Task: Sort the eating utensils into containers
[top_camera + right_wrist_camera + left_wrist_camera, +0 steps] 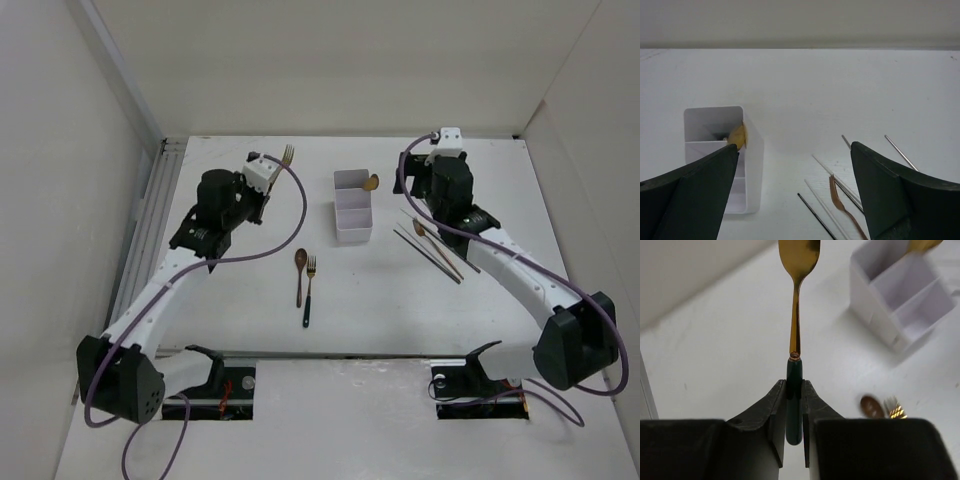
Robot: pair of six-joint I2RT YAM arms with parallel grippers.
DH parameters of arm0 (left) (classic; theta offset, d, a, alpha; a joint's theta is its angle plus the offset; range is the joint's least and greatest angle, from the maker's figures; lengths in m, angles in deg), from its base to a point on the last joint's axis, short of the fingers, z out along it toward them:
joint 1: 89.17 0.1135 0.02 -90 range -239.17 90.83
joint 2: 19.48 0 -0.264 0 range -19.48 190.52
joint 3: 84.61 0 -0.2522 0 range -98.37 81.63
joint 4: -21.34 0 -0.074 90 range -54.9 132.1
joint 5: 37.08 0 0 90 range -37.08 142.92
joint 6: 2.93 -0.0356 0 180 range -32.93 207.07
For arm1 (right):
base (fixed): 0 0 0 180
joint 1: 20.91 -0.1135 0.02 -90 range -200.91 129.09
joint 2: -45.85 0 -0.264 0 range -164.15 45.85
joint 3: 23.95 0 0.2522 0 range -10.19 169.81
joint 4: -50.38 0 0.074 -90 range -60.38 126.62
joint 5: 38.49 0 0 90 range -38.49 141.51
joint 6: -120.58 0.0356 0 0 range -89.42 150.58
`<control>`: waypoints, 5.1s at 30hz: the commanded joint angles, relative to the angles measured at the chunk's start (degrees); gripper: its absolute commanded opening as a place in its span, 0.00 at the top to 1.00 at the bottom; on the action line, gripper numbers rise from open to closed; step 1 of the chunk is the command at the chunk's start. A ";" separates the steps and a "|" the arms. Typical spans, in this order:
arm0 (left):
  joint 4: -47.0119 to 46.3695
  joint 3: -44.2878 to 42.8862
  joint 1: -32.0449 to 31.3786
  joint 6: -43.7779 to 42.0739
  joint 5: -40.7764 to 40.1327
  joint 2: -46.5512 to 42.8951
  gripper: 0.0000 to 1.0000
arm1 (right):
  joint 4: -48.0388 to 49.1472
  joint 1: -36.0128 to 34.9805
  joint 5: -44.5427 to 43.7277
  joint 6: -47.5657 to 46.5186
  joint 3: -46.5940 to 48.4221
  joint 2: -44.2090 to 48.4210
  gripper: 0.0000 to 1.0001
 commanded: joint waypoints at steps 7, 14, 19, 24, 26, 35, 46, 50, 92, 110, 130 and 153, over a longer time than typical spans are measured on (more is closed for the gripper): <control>-35.36 -1.82 -8.95 3.90 11.49 7.63 1.00 | 6.97 3.70 6.85 -2.65 0.11 -1.93 0.02; -60.85 -2.87 -12.38 11.64 9.99 24.25 1.00 | 6.97 4.32 6.32 -1.07 -2.34 1.49 0.03; -73.52 -3.39 -13.44 11.65 10.07 31.48 1.00 | 6.97 4.94 5.79 -0.54 -4.55 4.92 0.03; -78.37 -3.93 -14.58 12.70 9.55 35.43 1.00 | 5.83 5.46 4.65 -0.54 -5.78 5.45 0.04; -78.90 -4.45 -14.58 14.10 9.55 36.84 1.00 | 5.30 5.46 4.04 -0.01 -5.78 5.45 0.04; -75.04 -5.07 -15.11 18.59 7.44 40.27 1.00 | 3.19 6.60 2.98 -0.71 -4.64 5.45 0.04; -71.52 -3.49 -15.11 15.07 5.77 41.42 1.00 | 3.19 7.22 6.93 -0.71 -4.64 4.31 0.04; -70.30 -2.96 -15.11 15.07 5.77 41.42 0.94 | 3.19 7.22 5.36 -0.71 -4.73 4.31 0.00; -5.71 9.60 -2.81 20.07 -36.84 -25.01 0.21 | -27.20 -28.89 9.22 25.71 14.78 -17.29 0.40; 0.47 11.63 4.93 24.31 -38.61 -39.79 0.16 | -24.15 -37.33 8.52 36.11 10.13 -30.76 0.47; 0.47 13.83 5.54 24.92 -37.82 -40.32 0.16 | -34.34 -40.59 -0.98 41.21 16.54 -27.50 0.52; -0.59 16.03 5.54 24.92 -39.40 -39.79 0.15 | -30.30 -42.17 2.89 39.19 21.64 -38.75 0.48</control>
